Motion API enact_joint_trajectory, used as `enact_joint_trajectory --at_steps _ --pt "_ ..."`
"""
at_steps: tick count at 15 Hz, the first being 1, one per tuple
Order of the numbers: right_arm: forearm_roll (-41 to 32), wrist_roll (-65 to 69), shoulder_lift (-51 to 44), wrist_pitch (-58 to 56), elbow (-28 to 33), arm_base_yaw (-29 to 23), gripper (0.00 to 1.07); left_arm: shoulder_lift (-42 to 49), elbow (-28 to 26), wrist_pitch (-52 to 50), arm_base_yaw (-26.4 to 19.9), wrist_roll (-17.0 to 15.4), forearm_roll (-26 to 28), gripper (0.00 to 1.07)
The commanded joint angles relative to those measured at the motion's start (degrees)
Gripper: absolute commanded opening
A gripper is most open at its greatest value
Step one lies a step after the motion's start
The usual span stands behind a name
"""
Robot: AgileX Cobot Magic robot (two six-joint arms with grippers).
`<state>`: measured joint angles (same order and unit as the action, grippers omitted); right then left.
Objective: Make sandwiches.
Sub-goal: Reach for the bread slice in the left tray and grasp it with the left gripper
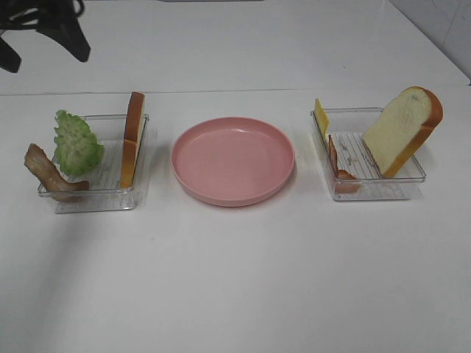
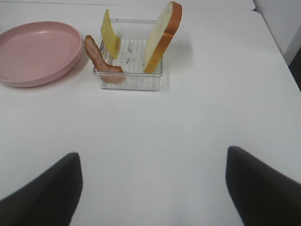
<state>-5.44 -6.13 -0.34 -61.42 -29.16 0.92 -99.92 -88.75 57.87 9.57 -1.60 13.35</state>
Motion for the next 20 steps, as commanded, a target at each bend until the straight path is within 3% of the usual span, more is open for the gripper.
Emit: enact_joint_trajectory --at_steps 1,3,5,10,15,20 --pt "-0.1 -0.5 -0.8 0.5 0.1 0.5 0.79 -6.9 -7.4 5.8 5.6 -8.5 -9.3 0.9" --pt "-0.1 -0.5 -0.8 0.5 0.1 0.5 0.79 -12.1 -13.2 11.2 9.7 -16.6 -16.0 0.89" --pt "-0.1 -0.5 -0.8 0.5 0.1 0.5 0.79 -15.2 -17.1 13.8 11.7 -18.2 -17.9 0.86" --pt "-0.1 -0.5 -0.8 0.5 0.1 0.5 0.79 -23.5 -23.8 13.4 13.4 -19.6 -17.0 0.83" --pt "-0.1 -0.5 -0.8 0.5 0.1 0.5 0.79 -26.6 -23.8 9.2 13.4 -20.4 -16.9 0.8" --pt "-0.1 -0.5 -0.8 0.5 0.1 0.5 0.79 -28.9 -23.8 8.1 13.3 -20.7 -17.1 0.69"
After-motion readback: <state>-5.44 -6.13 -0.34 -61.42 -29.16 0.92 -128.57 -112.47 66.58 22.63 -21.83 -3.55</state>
